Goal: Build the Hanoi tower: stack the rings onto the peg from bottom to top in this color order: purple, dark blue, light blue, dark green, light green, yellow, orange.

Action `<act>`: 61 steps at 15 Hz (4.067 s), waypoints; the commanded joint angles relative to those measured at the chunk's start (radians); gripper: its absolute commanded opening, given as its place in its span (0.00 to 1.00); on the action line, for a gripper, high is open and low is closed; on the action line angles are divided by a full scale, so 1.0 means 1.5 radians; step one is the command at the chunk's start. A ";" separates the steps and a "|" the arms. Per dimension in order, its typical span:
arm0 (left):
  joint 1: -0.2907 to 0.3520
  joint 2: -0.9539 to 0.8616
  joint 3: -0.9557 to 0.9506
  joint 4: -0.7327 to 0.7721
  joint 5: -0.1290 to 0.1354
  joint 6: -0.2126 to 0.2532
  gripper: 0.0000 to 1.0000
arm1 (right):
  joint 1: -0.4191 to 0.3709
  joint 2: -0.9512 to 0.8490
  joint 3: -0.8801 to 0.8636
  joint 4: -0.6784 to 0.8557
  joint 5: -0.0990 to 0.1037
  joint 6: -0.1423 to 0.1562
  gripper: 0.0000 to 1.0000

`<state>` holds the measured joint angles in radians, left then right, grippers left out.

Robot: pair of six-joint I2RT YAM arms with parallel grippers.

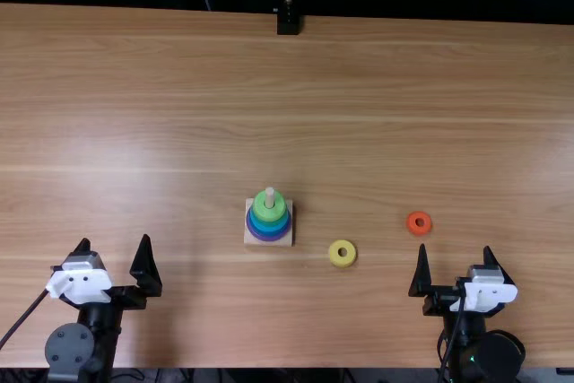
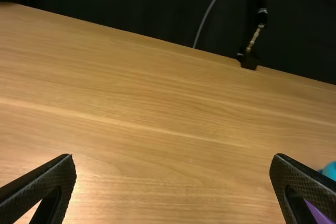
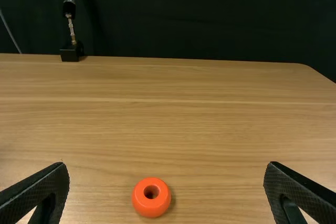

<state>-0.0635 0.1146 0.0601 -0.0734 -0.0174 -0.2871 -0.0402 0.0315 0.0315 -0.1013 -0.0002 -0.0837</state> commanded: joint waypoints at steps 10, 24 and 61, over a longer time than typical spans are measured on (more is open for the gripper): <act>0.015 -0.076 -0.040 0.005 0.036 0.015 1.00 | -0.009 -0.011 -0.011 -0.019 0.006 -0.001 1.00; 0.015 -0.076 -0.040 0.005 0.041 0.017 1.00 | -0.009 -0.011 -0.011 -0.018 0.006 0.001 1.00; 0.014 -0.076 -0.040 0.006 0.039 0.196 1.00 | 0.080 0.477 0.453 0.008 0.003 -0.003 1.00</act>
<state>-0.0505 0.0116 0.0193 -0.0639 0.0345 -0.0036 0.0563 0.7387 0.6769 -0.0853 0.0010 -0.0875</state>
